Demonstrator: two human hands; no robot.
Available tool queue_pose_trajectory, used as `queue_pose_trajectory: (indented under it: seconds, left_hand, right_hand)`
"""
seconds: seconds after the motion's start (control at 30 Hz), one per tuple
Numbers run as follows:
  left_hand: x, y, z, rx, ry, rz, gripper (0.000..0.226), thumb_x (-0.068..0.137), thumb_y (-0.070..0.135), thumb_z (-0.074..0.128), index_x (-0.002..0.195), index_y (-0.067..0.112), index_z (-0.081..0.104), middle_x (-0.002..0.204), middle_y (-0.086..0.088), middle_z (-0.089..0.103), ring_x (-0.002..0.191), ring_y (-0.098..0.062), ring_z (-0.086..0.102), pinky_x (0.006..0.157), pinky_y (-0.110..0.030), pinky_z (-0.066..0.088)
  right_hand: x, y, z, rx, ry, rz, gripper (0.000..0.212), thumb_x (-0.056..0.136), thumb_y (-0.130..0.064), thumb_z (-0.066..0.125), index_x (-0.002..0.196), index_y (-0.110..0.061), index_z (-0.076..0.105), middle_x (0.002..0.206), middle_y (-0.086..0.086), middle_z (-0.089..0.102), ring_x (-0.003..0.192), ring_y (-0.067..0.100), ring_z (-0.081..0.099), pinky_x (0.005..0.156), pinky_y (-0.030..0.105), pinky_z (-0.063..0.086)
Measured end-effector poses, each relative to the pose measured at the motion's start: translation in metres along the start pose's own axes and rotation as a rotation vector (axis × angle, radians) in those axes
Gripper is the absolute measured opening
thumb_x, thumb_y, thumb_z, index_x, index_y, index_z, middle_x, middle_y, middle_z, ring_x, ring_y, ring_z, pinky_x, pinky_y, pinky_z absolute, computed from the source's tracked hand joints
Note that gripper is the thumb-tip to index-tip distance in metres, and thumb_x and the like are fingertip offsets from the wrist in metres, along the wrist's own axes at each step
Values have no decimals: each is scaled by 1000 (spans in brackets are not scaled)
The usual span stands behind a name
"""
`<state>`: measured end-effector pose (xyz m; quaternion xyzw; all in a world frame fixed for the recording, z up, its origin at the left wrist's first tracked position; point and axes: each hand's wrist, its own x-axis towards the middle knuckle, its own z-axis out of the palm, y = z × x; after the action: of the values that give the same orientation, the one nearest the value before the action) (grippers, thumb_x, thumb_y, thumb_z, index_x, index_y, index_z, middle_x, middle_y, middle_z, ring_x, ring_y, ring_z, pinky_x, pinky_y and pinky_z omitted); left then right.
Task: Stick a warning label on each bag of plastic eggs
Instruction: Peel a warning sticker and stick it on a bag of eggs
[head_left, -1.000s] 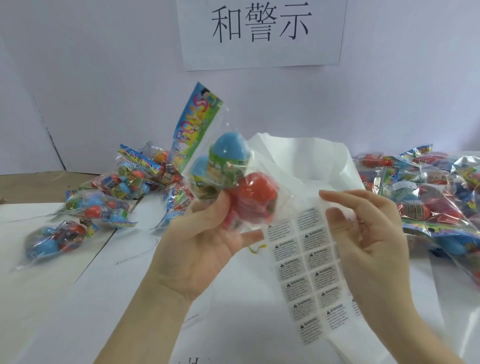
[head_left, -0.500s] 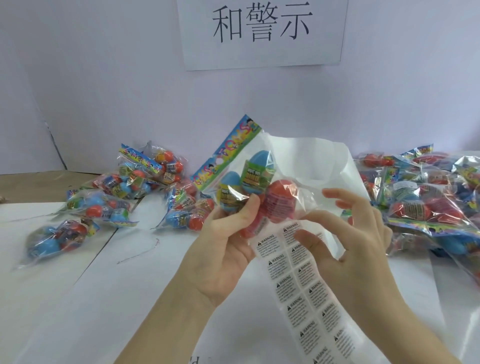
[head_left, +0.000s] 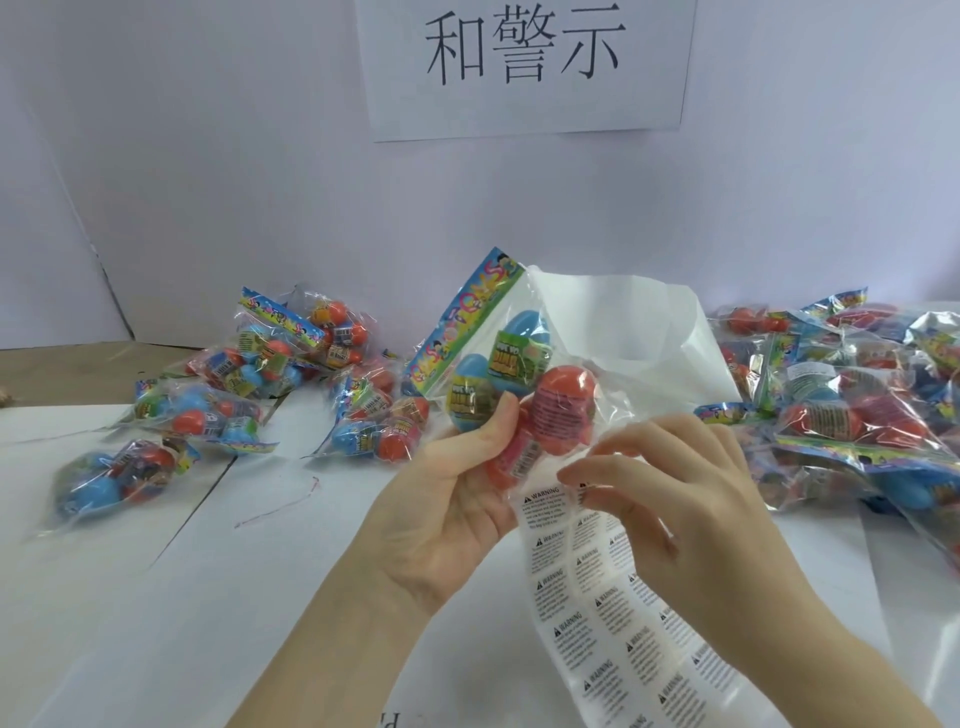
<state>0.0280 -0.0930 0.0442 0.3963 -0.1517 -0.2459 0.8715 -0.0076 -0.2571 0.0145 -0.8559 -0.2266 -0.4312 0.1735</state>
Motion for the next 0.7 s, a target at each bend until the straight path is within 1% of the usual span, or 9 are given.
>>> queue_pose_trajectory:
  seconds: [0.13,0.2,0.3,0.37,0.43,0.5,0.57,0.63,0.7]
  left_hand:
    - [0,0,0,22,10,-4,23,67,22,70,87,13,77,87,-8,74,75,-16,71,64,-30,58]
    - [0,-1,0,48,9,-11,26,64,24,72,86,13,77,86,-7,74,74,-15,71,65,-30,58]
    - [0,-2,1,75,28,-17,18,72,22,68,85,14,78,86,-7,74,74,-15,71,69,-31,58]
    - [0,-2,2,70,34,-30,24,69,23,64,85,13,78,86,-8,74,73,-16,71,69,-31,58]
    - [0,-1,4,69,47,-38,26,64,24,66,84,12,78,86,-9,74,72,-16,71,66,-29,59]
    - [0,-1,5,40,90,-39,25,61,22,67,81,11,78,82,-9,74,67,-16,71,58,-28,58]
    - [1,-2,5,28,132,-31,25,59,21,68,80,10,78,81,-10,74,65,-16,71,55,-27,56]
    - [2,-2,4,34,162,-18,28,57,22,71,81,10,77,82,-10,74,65,-17,70,55,-27,57]
    - [3,-4,2,50,216,13,37,55,23,73,89,9,76,86,-10,74,67,-18,70,59,-30,59]
  right_hand:
    - [1,-2,-1,-56,-10,-33,8,75,-8,67,77,-15,72,79,-4,65,79,16,48,68,33,36]
    - [2,-2,-2,-84,-32,-50,12,71,-3,68,76,-14,70,77,-4,64,78,16,48,68,33,36]
    - [1,-2,-3,-124,-69,-70,27,63,11,74,75,-13,68,77,-3,63,72,21,55,66,34,36]
    - [1,-1,-3,-137,-94,-74,36,56,16,78,75,-12,68,77,-1,64,67,25,59,65,34,36]
    - [1,-1,-4,-138,-102,-81,32,59,15,77,75,-12,68,77,0,65,66,25,60,65,34,36]
    - [1,-1,-4,-130,-88,-85,20,67,8,70,73,-11,67,78,0,65,65,25,61,65,34,36]
    - [1,-2,-4,-108,-74,-77,13,74,2,64,71,-10,65,78,0,65,63,24,60,64,33,36]
    - [2,-3,-4,-61,-84,-53,12,81,-3,58,71,-9,62,78,0,64,61,23,59,64,32,37]
    - [1,-5,-4,11,-109,8,6,78,-5,60,73,-8,58,80,0,64,59,25,59,61,32,44]
